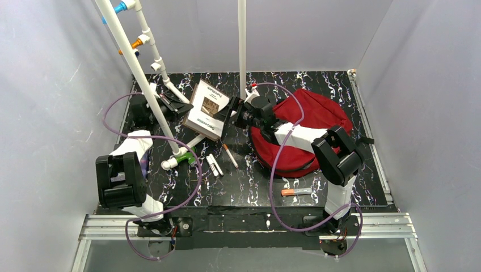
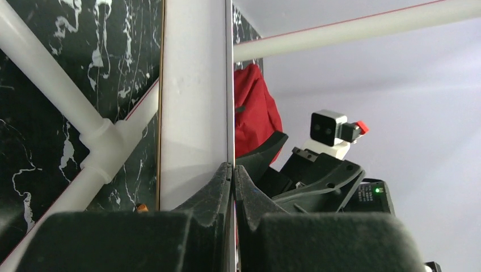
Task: Pack the student bag
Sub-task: Pick up the book from the center of the board.
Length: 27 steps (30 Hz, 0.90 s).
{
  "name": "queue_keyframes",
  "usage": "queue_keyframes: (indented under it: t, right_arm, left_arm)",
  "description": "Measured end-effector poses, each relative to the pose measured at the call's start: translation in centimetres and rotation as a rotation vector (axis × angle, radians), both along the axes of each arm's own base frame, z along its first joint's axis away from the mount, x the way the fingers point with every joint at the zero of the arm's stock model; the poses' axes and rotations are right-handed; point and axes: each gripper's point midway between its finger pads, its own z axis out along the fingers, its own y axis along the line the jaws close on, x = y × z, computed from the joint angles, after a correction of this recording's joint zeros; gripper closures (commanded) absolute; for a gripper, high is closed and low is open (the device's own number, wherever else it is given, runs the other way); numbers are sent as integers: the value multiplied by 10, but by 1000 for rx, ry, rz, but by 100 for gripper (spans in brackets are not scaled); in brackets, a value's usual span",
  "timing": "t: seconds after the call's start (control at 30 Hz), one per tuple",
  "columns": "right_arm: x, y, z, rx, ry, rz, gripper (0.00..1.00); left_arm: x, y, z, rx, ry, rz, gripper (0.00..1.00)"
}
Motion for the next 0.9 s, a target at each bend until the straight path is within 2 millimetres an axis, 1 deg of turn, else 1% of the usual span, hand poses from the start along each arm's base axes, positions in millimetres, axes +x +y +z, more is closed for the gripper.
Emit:
queue_keyframes:
  t: [0.07, 0.1, 0.23, 0.37, 0.43, 0.53, 0.63, 0.77, 0.9]
  right_arm:
    - [1, -1, -1, -2, -12, -5, 2]
    - [0, -2, -5, -8, -11, -8, 2]
    - [-3, -6, -17, -30, 9, -13, 2]
    - [-3, -11, -27, -57, 9, -26, 2]
    - [-4, -12, -32, -69, 14, -27, 2]
    - [-5, -14, -38, -77, 23, -27, 2]
    - [-4, -13, -46, -84, 35, -28, 2]
    - [-4, -12, -66, -100, 75, -25, 2]
    - [-1, 0, -86, -84, 142, -7, 2]
  left_arm:
    - [0, -6, -11, -5, 14, -18, 100]
    - [0, -7, -17, -5, 26, -21, 100]
    - [1, -5, -40, 2, 64, -21, 100]
    - [2, 3, -67, 18, 101, -8, 100]
    - [-1, 10, -84, 18, 139, 9, 100]
    - [-6, 20, -105, 15, 194, 35, 100]
    - [-6, 28, -109, 19, 199, 52, 100]
    - [-6, 28, -109, 23, 194, 50, 100]
    - [-6, 28, -110, 22, 195, 48, 100]
